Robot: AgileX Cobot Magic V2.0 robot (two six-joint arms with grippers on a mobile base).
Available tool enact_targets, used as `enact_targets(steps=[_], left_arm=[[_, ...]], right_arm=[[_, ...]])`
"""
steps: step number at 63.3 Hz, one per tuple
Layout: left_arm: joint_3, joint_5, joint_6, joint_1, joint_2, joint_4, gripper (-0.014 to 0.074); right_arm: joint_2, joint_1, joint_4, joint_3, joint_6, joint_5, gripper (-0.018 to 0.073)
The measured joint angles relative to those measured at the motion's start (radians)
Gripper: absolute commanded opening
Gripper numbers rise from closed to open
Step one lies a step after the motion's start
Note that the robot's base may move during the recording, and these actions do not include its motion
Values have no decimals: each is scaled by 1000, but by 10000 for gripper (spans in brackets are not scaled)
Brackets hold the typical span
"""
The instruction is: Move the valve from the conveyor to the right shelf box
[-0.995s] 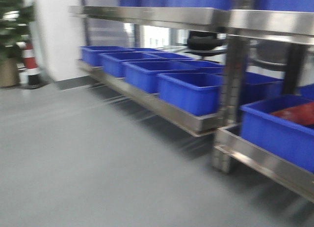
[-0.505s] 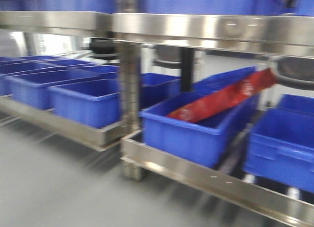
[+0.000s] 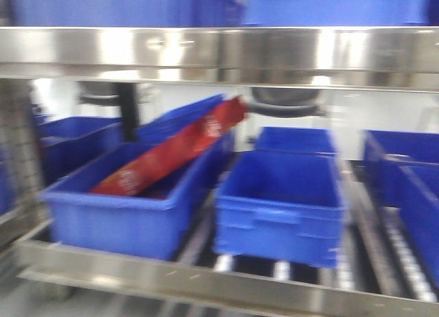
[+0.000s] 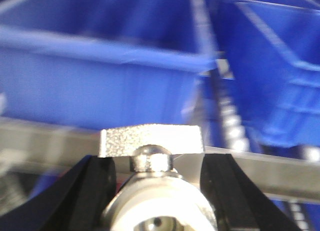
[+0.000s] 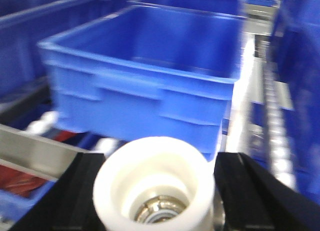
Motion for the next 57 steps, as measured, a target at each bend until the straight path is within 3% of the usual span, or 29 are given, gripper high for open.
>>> enact_targets(steps=[57], left_arm=[[0,0,0,0,2,-4,-111]], right_arm=[[0,0,0,0,0,0,-168]])
